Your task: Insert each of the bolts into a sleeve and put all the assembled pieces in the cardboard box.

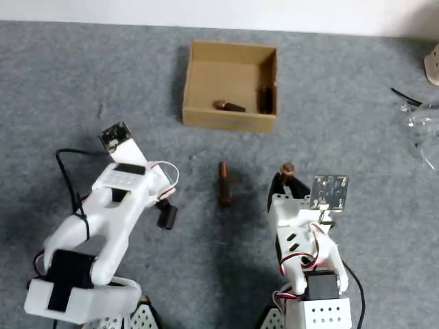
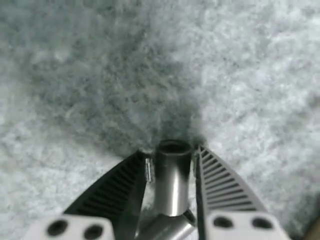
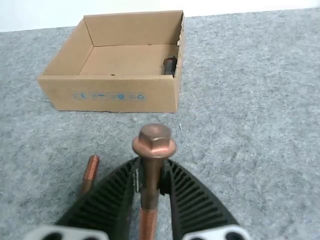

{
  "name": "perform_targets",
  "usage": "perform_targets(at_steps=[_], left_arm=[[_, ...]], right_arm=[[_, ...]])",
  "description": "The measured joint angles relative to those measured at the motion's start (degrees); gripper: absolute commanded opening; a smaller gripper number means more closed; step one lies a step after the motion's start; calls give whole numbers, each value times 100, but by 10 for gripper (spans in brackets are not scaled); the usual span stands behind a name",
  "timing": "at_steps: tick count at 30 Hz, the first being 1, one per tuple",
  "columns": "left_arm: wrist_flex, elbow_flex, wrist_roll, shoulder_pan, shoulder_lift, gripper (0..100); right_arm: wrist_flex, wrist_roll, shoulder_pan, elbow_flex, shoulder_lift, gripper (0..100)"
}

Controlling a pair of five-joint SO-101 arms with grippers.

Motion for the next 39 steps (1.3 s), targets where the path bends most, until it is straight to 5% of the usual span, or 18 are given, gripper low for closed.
perform_targets(at_steps=[4, 8, 23, 27, 35, 39], left_arm=[[176, -176, 0, -9, 114, 133], [176, -185, 0, 9, 123, 0], [167, -237, -70, 9, 123, 5], [167, -88, -1152, 18, -255, 5], [167, 1178, -4527, 9, -2295, 5], [176, 1881, -5037, 9, -3666, 5]], right_arm=[[0, 0, 0, 0, 0, 4], [0, 0, 0, 0, 0, 4], [0, 0, 0, 0, 0, 4], [0, 0, 0, 0, 0, 4], [0, 0, 0, 0, 0, 4], [0, 0, 0, 0, 0, 4]])
